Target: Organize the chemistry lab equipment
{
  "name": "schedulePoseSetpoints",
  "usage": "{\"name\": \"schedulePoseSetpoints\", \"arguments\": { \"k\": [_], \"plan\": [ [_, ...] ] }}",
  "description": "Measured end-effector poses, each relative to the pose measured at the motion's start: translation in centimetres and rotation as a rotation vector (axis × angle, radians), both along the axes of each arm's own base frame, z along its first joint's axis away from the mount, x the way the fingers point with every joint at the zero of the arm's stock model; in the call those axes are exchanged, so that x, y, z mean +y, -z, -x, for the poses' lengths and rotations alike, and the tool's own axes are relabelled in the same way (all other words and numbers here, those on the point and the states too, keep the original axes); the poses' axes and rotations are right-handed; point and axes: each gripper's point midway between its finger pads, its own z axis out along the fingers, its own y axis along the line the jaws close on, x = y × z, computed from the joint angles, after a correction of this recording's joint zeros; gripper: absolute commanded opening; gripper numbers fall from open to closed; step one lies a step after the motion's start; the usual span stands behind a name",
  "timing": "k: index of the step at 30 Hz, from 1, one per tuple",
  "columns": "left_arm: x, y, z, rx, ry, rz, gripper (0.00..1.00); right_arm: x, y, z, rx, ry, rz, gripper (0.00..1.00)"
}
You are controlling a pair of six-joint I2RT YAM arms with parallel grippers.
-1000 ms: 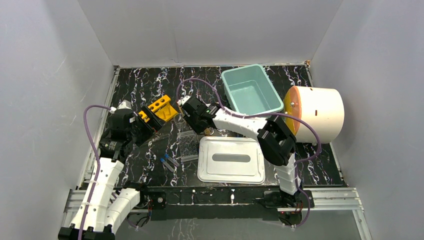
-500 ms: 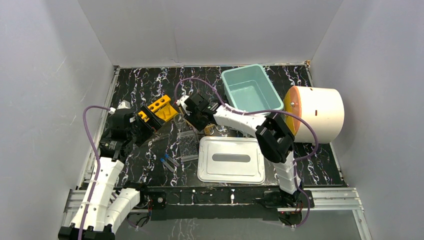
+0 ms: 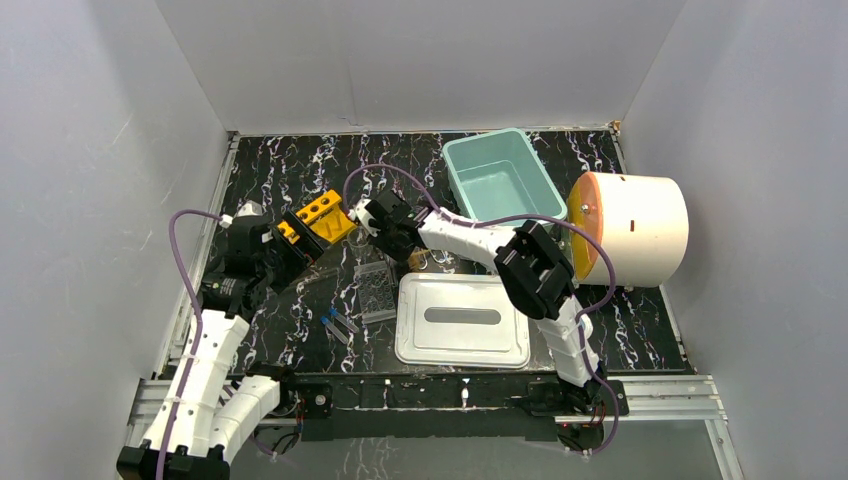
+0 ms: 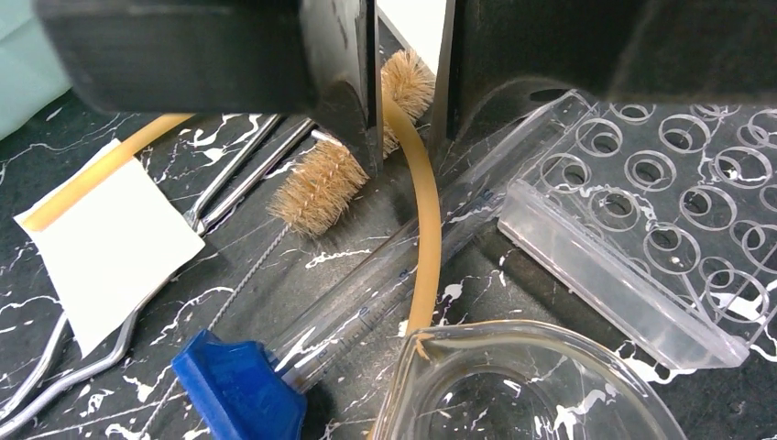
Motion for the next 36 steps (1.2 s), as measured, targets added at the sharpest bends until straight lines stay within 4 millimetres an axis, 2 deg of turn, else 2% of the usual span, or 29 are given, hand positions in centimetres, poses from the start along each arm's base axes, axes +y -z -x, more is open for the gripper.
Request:
{"name": "schedulePoseSetpoints", "arguments": {
  "k": [7,16,20,25,28,33,36],
  "plan": [
    [0.0,0.4,-0.1,0.015,-0.001,-0.003,0.98,0.1,-0.2,-0.2,-0.008,-0.043,0.001,0.19],
    [0.0,0.5,-0.2,0.022,-0.001,-0.004,0.98,0.0,-0.8,-0.3,-0.026,-0.079,0.009,0.18],
    [0.0,0.5,-0.2,0.022,0.0,-0.004,0.98,0.0,-3.1,-0.4,-0.057,-0.086,-0.022,0.18],
    [0.0,0.5,-0.2,0.022,-0.001,-0.003,0.98,0.0,-7.8,-0.6,-0.128,-0.082,-0.092,0.16],
    [0.0,0.5,-0.2,0.022,-0.002,-0.001,0.98,0.0,-10.0,-0.8,-0.168,-0.077,-0.125,0.15],
    [0.0,0.4,-0.2,0.02,-0.006,0.003,0.98,-0.4,-12.8,-0.4,-0.205,-0.089,-0.169,0.13],
    [0.0,0.4,-0.2,0.018,-0.007,0.004,0.98,-0.5,-15.5,0.2,-0.221,-0.111,-0.228,0.12]
  ]
}}
